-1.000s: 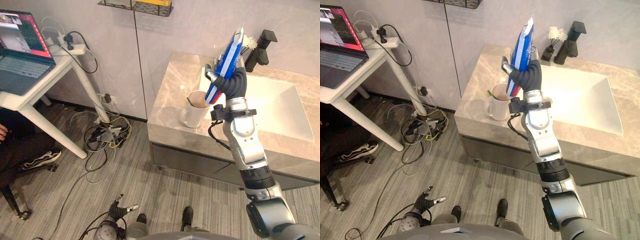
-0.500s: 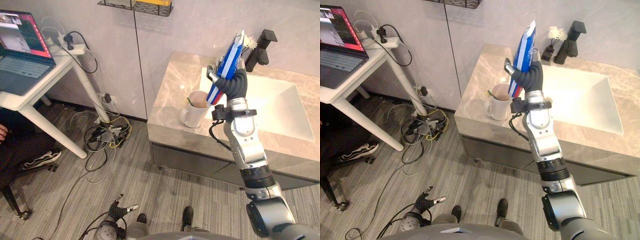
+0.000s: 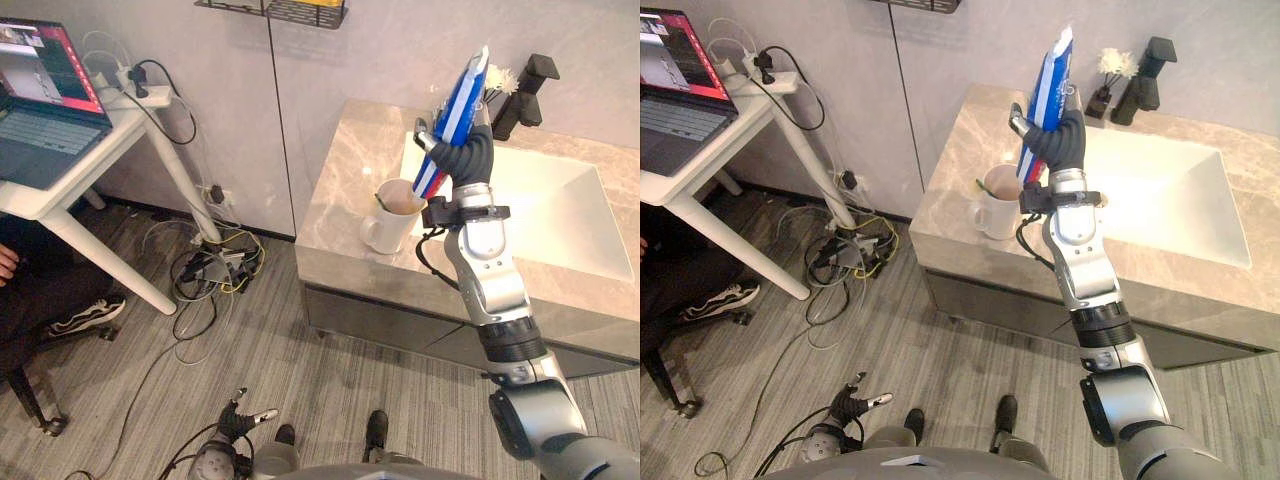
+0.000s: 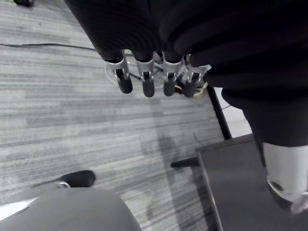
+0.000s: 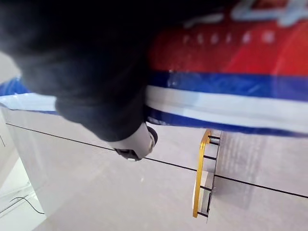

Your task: Organize washtable

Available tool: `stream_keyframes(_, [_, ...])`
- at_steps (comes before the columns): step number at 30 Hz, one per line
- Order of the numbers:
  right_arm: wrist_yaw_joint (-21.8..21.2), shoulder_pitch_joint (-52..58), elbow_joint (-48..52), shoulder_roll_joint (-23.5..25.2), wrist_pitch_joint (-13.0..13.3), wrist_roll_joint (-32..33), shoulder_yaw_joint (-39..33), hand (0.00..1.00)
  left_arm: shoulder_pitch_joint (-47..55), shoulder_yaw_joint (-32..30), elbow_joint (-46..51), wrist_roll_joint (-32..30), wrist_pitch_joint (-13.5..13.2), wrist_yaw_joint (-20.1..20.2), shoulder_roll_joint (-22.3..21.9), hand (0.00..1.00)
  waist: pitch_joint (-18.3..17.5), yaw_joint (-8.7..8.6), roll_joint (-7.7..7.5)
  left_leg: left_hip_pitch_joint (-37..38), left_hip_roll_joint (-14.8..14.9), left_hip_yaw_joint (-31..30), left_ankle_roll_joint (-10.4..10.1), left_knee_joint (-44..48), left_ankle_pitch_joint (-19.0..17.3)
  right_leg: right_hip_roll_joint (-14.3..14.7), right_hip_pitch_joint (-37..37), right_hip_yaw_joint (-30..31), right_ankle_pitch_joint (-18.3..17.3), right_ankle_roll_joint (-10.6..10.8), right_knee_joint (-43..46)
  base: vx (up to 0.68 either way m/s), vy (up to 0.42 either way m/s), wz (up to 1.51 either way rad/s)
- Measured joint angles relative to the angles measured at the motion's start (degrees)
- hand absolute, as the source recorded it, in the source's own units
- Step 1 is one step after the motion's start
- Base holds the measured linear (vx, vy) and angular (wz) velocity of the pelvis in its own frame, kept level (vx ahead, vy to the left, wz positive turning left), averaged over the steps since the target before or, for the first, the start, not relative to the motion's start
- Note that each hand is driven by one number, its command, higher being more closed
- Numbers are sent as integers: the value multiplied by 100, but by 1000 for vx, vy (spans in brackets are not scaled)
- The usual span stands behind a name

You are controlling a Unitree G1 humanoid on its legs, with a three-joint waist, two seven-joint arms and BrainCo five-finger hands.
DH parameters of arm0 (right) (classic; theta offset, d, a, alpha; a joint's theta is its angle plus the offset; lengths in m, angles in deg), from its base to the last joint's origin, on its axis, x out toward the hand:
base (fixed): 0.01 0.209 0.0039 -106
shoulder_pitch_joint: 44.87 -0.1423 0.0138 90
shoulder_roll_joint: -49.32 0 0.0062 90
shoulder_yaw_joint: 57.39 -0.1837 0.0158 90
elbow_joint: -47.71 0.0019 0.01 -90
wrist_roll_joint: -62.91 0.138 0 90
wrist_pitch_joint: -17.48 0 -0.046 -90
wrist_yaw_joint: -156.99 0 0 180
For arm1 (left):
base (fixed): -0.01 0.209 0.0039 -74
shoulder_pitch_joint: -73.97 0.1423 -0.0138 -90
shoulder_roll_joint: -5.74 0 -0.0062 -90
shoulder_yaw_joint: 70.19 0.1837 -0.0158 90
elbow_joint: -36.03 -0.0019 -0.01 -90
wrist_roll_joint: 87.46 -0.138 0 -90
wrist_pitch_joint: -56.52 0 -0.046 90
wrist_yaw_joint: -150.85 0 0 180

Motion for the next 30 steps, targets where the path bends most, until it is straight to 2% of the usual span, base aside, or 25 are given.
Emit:
stream_keyframes(23, [16, -281, -308, 90, -26, -1, -1, 100, -1, -24, 12, 11, -1, -34, 47, 0, 100, 18, -87, 1, 9, -50, -1, -9, 1, 2, 26, -56, -8, -3, 0, -1, 0, 0])
stream_keyframes(30, [-8, -280, -430, 91, -120, -3, -1, 100, -1, -30, 12, 12, -1, -36, 48, 0, 116, 17, -86, 0, 9, -51, -1, -9, 1, 1, 26, -58, -12, -3, 0, 0, 0, 0])
